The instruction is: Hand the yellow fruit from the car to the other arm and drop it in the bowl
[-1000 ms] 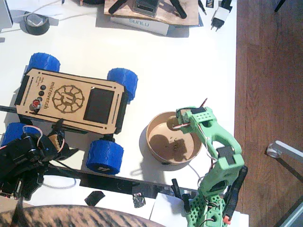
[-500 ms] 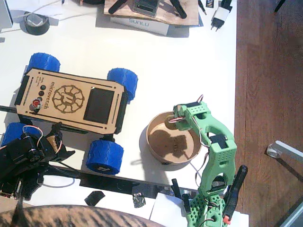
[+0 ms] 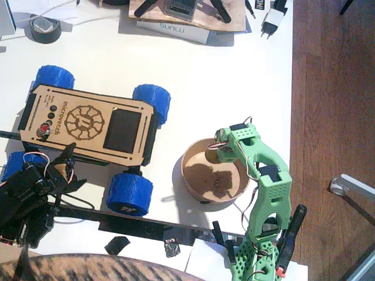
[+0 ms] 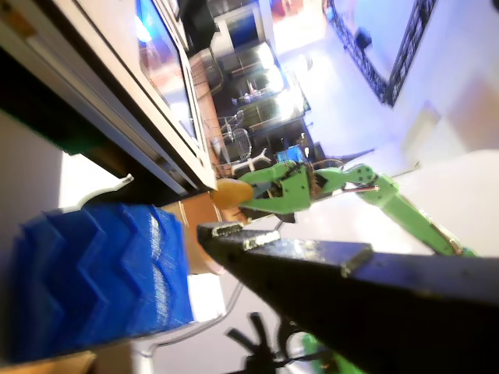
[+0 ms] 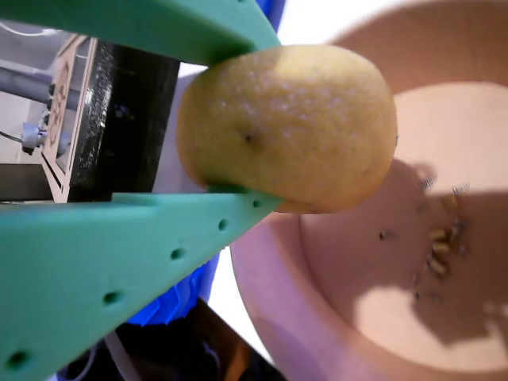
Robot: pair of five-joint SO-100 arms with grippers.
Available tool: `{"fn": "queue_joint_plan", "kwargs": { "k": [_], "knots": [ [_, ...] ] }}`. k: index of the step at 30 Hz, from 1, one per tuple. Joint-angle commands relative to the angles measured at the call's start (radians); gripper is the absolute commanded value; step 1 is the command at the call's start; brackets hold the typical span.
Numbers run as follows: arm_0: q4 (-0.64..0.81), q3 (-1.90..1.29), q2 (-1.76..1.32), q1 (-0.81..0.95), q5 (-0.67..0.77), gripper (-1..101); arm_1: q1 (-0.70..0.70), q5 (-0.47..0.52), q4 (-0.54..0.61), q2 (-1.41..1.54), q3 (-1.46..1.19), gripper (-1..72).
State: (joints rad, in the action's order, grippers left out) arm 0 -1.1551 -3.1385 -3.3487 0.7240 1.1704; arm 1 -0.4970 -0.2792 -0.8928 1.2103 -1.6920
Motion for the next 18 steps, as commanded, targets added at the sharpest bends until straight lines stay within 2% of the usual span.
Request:
{"fn": "queue_joint_plan", "kwargs": {
  "k": [1,5,8,12,18],
  "knots": [
    [0.002,-0.138,-0.034,-0.057,-0.064,50,0.008,-0.018,-0.026,0.008,0.054,0.0],
    [-0.054,-0.137,-0.092,-0.107,-0.1,50,0.009,-0.018,-0.044,0.006,0.055,0.3],
    [-0.028,-0.129,-0.057,-0.152,-0.115,50,0.014,-0.014,-0.044,0.011,0.049,10.3],
    [0.005,-0.127,-0.035,-0.229,-0.13,50,0.017,-0.008,-0.043,0.025,0.035,17.6],
    [0.023,-0.126,-0.009,-0.331,-0.138,50,0.012,-0.005,-0.041,0.032,0.023,21.1]
  ]
}}
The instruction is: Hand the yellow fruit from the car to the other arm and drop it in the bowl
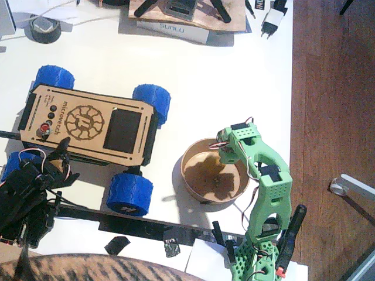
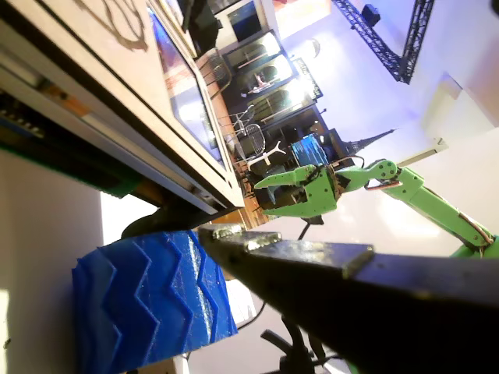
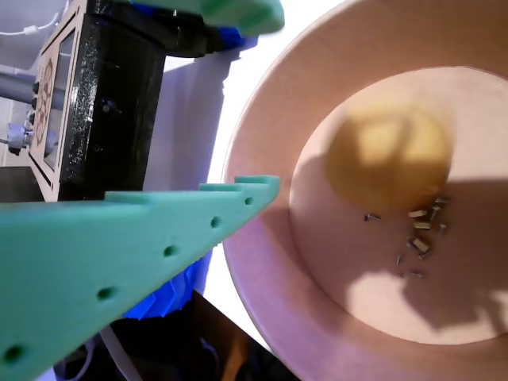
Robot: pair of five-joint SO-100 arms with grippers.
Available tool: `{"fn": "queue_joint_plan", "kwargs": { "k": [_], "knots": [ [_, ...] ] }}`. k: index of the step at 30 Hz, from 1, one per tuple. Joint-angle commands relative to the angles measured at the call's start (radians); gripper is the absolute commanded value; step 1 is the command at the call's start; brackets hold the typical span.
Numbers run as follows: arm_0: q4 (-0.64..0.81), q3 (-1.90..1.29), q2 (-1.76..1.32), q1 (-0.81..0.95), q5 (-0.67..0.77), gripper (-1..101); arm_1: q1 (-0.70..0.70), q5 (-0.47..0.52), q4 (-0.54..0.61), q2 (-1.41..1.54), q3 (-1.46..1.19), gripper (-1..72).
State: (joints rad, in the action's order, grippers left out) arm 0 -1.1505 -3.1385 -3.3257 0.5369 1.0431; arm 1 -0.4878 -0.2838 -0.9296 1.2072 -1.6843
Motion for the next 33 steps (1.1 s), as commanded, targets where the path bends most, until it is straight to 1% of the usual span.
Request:
{"fn": "queue_joint_plan", "kwargs": {
  "k": [1,6,9,10,14,15,19,23,27,33],
  "knots": [
    [0.032,-0.126,-0.021,-0.153,-0.011,50,0.002,0.003,-0.005,0.037,0.014,21.0],
    [0.077,-0.124,0.006,-0.213,-0.011,51,-0.006,0.002,-0.008,0.044,0.008,21.3],
    [0.091,-0.124,0.012,-0.267,-0.012,50,-0.011,0.0,-0.002,0.066,-0.009,19.7],
    [0.095,-0.124,0.015,-0.281,-0.012,50,-0.014,0.0,0.003,0.084,-0.023,17.8],
    [0.095,-0.126,0.005,-0.316,-0.035,50,-0.029,-0.002,0.005,0.229,-0.12,2.3],
    [0.095,-0.126,0.0,-0.322,-0.06,48,-0.035,0.002,0.003,0.278,-0.15,0.2],
    [0.1,-0.117,-0.029,-0.35,-0.229,43,-0.04,0.035,0.035,0.483,-0.287,0.1],
    [0.098,-0.097,-0.023,-0.407,-0.373,43,-0.035,0.071,0.035,0.738,-0.434,0.1],
    [0.101,-0.095,-0.025,-0.466,-0.4,43,-0.009,0.117,0.029,1.006,-0.588,0.1],
    [0.094,-0.095,-0.034,-0.482,-0.4,42,0.112,0.212,0.038,1.394,-0.796,0.0]
  ]
}}
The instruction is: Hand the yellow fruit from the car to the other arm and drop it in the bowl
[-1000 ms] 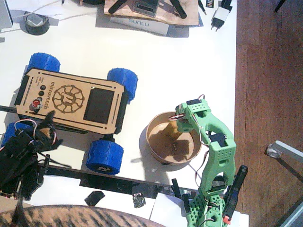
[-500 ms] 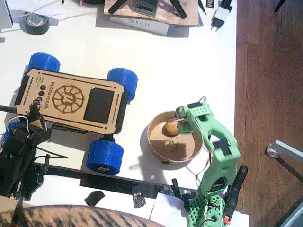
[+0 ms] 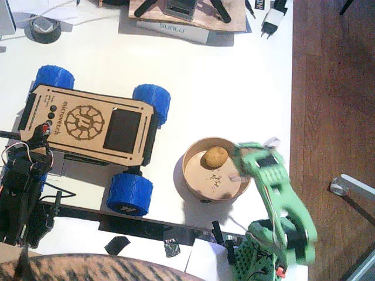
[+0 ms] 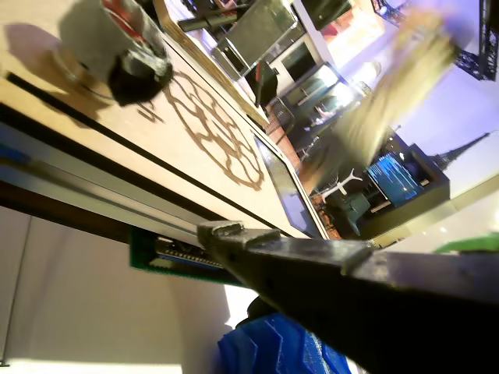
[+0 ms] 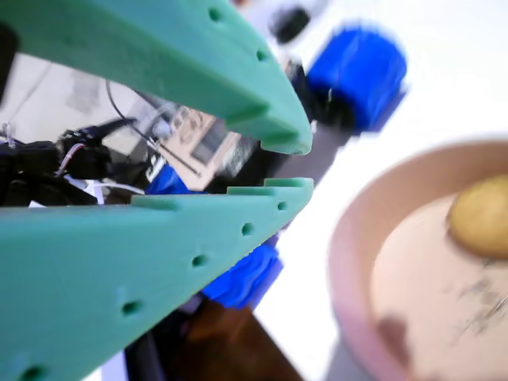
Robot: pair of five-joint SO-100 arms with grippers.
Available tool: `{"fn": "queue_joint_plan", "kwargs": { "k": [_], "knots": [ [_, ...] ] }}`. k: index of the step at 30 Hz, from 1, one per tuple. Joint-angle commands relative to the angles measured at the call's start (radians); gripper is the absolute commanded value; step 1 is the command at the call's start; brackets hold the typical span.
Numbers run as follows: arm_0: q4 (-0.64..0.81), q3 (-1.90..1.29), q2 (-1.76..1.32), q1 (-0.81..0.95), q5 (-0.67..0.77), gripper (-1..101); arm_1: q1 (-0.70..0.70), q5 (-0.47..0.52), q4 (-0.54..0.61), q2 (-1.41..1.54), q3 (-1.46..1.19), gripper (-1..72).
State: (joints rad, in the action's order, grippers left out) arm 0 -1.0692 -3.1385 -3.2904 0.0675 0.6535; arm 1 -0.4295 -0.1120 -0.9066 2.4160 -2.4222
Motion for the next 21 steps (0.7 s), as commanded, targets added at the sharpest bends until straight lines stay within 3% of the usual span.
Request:
{"fn": "queue_joint_plan", "kwargs": {
  "k": [1,7,15,18,21],
  "knots": [
    [0.012,-0.095,-0.071,-0.012,-0.011,42,0.075,0.051,0.017,0.249,-0.087,0.0],
    [-0.006,-0.097,-0.091,-0.012,-0.011,41,0.175,0.114,0.014,0.499,-0.189,0.0],
    [-0.006,-0.097,-0.091,-0.012,-0.011,41,0.187,0.158,0.025,0.687,-0.331,0.0],
    [-0.008,-0.097,-0.091,-0.012,-0.011,39,0.193,0.123,0.04,0.721,-0.396,0.0],
    [-0.008,-0.097,-0.091,-0.012,-0.011,37,0.201,0.078,-0.038,0.793,-0.405,0.0]
  ]
}}
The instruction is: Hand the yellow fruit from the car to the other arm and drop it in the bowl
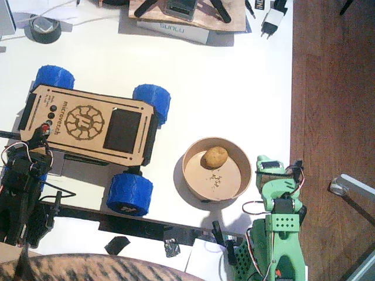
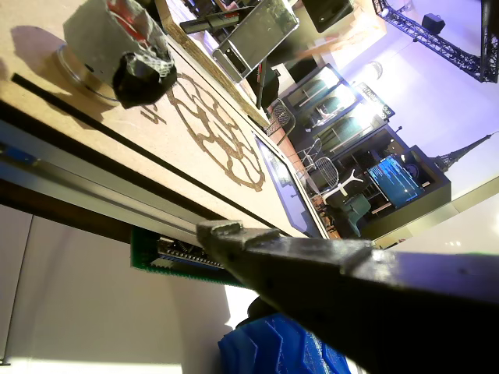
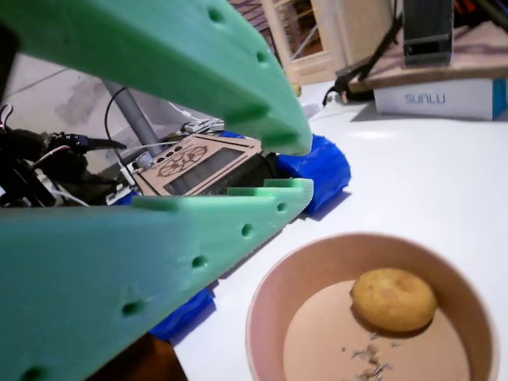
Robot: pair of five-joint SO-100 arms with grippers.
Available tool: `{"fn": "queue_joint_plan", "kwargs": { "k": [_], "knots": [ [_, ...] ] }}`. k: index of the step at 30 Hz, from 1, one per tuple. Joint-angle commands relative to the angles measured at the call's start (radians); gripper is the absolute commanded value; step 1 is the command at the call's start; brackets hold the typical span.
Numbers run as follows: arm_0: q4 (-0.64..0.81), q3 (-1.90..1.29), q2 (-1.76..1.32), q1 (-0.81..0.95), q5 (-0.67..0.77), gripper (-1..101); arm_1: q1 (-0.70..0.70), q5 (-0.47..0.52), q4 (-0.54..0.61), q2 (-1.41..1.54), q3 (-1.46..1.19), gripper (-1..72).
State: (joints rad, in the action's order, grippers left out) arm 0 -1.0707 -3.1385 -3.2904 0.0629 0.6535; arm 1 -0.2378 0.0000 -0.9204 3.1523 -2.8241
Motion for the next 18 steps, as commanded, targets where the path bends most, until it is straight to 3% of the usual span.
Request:
{"fn": "queue_joint_plan", "kwargs": {
  "k": [1,4,6,9,18],
  "knots": [
    [-0.006,-0.097,-0.091,-0.008,-0.011,36,0.005,-0.043,-0.052,0.094,-0.009,0.0],
    [-0.006,-0.097,-0.091,-0.008,-0.011,31,0.005,-0.054,-0.057,0.094,-0.041,0.0],
    [-0.006,-0.097,-0.091,-0.008,-0.011,16,0.008,-0.06,-0.058,0.094,-0.052,0.0],
    [-0.006,-0.097,-0.091,-0.008,-0.011,3,0.005,-0.063,-0.057,0.094,-0.06,0.0],
    [-0.006,-0.097,-0.091,-0.008,-0.011,0,-0.029,-0.063,0.017,0.095,-0.152,0.0]
  ]
}}
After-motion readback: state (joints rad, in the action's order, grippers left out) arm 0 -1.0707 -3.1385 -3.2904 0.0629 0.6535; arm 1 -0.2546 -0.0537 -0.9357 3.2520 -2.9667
